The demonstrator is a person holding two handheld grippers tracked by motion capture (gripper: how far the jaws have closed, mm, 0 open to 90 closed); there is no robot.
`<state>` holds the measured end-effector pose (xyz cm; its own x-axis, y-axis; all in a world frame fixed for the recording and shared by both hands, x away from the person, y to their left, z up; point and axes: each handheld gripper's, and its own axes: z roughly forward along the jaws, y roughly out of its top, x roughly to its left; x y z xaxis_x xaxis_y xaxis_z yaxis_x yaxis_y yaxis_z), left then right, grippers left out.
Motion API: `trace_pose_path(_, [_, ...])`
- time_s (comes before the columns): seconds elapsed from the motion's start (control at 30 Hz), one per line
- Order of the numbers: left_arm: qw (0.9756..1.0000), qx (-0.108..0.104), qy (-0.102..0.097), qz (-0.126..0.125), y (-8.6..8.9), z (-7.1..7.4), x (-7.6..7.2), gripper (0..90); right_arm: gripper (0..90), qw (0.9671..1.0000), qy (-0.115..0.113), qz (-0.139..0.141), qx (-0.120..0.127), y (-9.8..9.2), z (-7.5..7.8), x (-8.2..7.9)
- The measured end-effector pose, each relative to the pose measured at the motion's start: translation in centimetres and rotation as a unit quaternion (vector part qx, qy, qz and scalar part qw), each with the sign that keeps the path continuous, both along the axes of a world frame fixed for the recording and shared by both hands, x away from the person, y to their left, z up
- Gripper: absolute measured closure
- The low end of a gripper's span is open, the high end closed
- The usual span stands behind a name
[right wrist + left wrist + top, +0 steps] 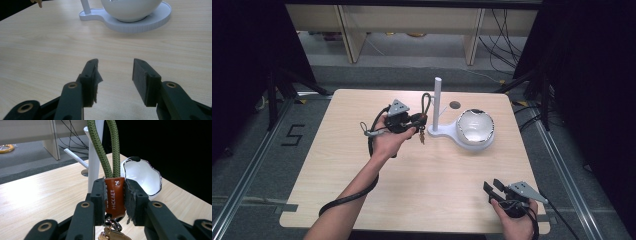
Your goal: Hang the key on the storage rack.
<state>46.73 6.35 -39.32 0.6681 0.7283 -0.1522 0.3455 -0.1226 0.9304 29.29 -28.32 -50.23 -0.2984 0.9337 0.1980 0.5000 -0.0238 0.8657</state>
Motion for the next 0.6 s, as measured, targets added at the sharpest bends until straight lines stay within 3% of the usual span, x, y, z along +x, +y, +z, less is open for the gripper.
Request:
trace_pose_path(0.03, [1.0000,0.000,0.001,0.001,0.0,0.0,0.1,69.6,56.4,0.9998,0.006,-0.003,0.016,0.2,0.1,-0.1])
trace_pose_path(0.07, [1.0000,-0.001,0.001,0.002,0.0,0.0,0.1,69.6,56.4,1.0000,-0.002,0.006,-0.004,-0.1,0.1,0.0])
trace_pose_path(0.1, [1.0000,-0.001,0.002,0.002,0.0,0.0,0.2,69.6,56.4,0.9998,0.016,-0.006,0.014,0.3,0.2,-0.2])
trace_pose_path(0.13, [1.0000,-0.001,0.001,0.002,0.0,0.0,0.2,69.6,56.4,1.0000,0.004,0.000,0.007,0.2,0.1,-0.1])
trace_pose_path(0.33, [1.0000,-0.002,0.004,0.003,-0.1,-0.1,0.6,69.6,56.4,0.9999,-0.008,0.009,0.000,-0.1,0.0,0.1])
trace_pose_path(0.4, [1.0000,-0.003,0.008,0.006,-0.1,-0.3,0.8,69.6,56.4,0.9999,0.005,-0.004,0.015,0.2,0.1,-0.1])
trace_pose_path(0.47, [0.9999,-0.002,0.010,0.006,0.0,-0.5,0.9,69.6,56.4,0.9999,0.010,-0.003,0.010,0.1,0.2,-0.1])
trace_pose_path(0.6, [0.9999,-0.003,0.013,0.009,0.0,-0.7,1.1,69.6,56.4,0.9999,0.006,0.000,0.012,0.1,0.1,-0.1])
